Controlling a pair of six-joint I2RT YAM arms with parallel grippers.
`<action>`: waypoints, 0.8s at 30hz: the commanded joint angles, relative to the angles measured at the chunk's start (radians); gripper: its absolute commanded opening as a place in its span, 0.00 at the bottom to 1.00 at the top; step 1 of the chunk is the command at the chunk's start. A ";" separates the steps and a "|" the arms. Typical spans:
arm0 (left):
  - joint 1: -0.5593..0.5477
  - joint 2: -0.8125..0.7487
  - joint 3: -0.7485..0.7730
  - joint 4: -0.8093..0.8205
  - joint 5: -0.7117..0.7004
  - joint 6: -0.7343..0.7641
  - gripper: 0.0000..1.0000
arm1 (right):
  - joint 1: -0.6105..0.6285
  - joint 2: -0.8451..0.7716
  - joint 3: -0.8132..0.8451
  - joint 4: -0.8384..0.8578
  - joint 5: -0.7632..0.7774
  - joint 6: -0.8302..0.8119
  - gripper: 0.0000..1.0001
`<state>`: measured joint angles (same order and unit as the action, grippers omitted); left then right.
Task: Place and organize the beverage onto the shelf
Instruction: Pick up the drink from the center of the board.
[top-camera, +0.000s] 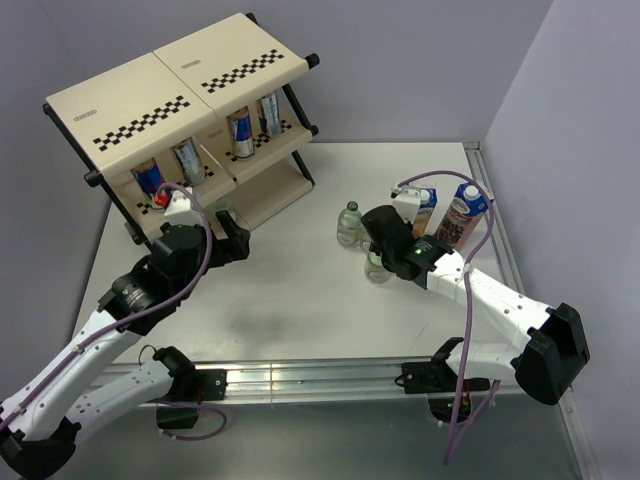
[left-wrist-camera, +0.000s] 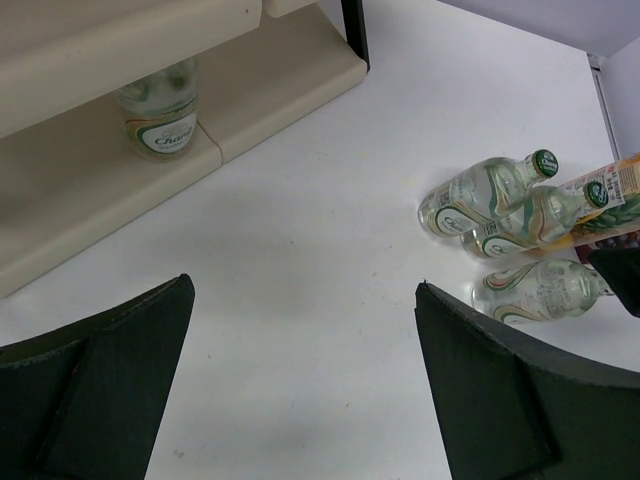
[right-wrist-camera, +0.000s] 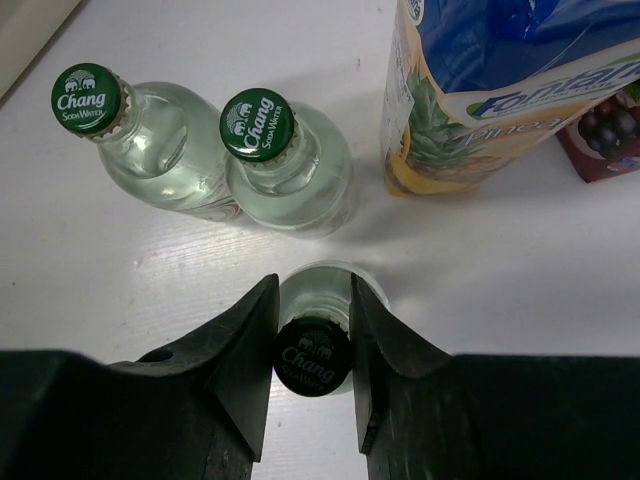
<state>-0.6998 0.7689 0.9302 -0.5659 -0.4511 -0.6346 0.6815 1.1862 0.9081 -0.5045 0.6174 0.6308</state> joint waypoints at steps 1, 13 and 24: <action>-0.003 0.012 -0.010 0.072 -0.001 -0.019 0.99 | 0.013 -0.014 0.000 0.020 0.038 0.006 0.19; -0.134 0.131 -0.131 0.386 -0.116 0.036 0.99 | 0.021 -0.051 0.035 0.021 0.007 -0.020 0.00; -0.360 0.223 -0.364 0.981 0.028 0.344 0.99 | 0.046 -0.050 0.146 -0.003 -0.061 -0.074 0.00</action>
<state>-1.0313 0.9592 0.5930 0.1555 -0.4690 -0.4057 0.7086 1.1732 0.9470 -0.5682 0.5373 0.5774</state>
